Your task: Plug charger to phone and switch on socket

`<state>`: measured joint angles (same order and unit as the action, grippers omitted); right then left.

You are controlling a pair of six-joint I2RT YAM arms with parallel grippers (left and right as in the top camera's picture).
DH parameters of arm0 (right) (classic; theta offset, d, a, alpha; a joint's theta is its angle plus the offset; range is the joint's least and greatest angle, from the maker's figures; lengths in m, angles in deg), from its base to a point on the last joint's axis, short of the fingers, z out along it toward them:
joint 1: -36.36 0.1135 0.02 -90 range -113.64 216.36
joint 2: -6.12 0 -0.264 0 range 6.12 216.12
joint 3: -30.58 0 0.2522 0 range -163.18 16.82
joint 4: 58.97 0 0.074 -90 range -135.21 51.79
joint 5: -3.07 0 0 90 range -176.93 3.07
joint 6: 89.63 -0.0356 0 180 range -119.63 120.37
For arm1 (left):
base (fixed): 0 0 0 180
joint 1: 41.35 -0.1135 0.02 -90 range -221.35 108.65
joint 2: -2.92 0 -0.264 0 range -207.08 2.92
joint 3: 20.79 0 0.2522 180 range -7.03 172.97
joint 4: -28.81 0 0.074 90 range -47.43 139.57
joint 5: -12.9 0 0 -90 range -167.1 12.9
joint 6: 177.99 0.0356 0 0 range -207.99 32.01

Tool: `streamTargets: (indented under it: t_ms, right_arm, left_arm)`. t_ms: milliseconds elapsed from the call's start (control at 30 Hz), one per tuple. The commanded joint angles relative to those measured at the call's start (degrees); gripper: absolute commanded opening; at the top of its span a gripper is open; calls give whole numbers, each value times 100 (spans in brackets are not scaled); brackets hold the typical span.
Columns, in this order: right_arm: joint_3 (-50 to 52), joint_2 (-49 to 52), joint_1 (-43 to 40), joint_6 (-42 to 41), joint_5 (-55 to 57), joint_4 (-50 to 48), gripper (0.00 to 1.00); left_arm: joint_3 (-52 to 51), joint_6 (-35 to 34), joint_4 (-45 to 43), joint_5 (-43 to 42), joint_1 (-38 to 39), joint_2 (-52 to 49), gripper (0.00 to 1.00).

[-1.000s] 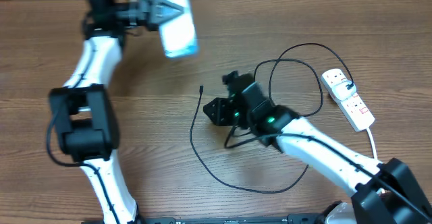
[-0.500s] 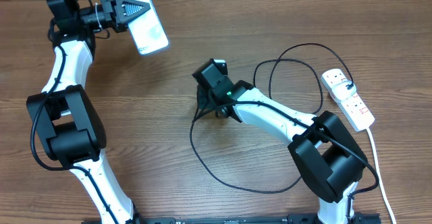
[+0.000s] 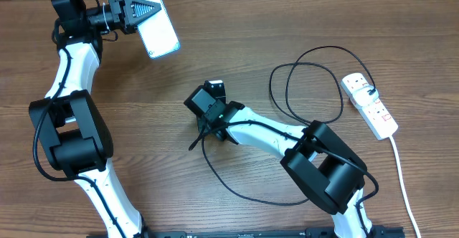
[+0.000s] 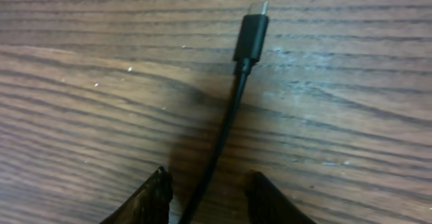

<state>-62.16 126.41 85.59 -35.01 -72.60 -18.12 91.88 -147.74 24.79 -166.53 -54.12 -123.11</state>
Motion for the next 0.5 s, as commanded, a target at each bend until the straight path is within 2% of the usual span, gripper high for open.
streamTargets:
  t_ms: [0, 200, 467]
  right_arm:
    - [-101, 199, -22, -81, 319, -24, 37]
    - [-103, 350, -24, -55, 254, -190, 35]
    - [-127, 350, -151, -83, -280, -52, 4]
  left_arm:
    - [57, 107, -22, -111, -20, 79, 4]
    - [57, 107, -2, -111, -20, 79, 4]
    - [57, 146, 131, -114, -7, 79, 4]
